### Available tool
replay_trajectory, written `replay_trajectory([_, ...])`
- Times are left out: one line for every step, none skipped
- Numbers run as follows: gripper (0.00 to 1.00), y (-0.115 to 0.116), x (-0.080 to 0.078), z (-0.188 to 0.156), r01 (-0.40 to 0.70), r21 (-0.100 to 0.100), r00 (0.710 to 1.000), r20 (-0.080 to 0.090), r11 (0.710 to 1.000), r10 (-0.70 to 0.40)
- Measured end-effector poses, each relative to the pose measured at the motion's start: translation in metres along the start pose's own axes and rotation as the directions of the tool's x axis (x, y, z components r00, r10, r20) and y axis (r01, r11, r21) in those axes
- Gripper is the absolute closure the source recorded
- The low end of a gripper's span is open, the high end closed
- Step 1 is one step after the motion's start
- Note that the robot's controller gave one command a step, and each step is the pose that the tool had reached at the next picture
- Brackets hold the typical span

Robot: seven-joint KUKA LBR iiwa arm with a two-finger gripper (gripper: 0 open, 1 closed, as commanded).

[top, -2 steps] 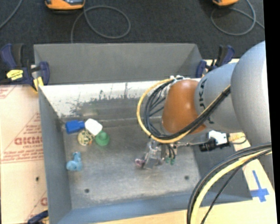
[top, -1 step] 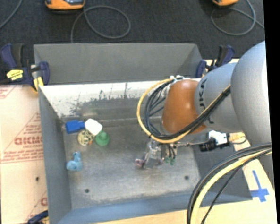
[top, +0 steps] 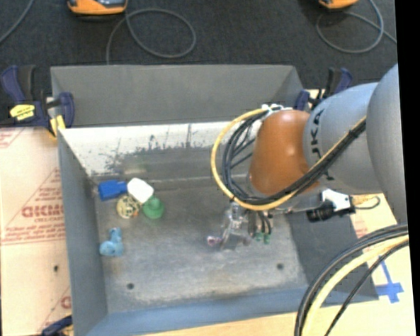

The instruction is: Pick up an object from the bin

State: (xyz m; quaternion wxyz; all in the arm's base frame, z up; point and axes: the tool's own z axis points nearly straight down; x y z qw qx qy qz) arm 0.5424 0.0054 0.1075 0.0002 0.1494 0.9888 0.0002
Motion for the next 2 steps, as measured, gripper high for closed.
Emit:
replay_trajectory([1.0, 0.002, -0.004, -0.056, -0.021, -0.002, 1.0, 0.005, 1.0, 0.021])
replay_trajectory([1.0, 0.005, -0.001, -0.091, -0.05, -0.005, 0.999, 0.012, 0.999, 0.05])
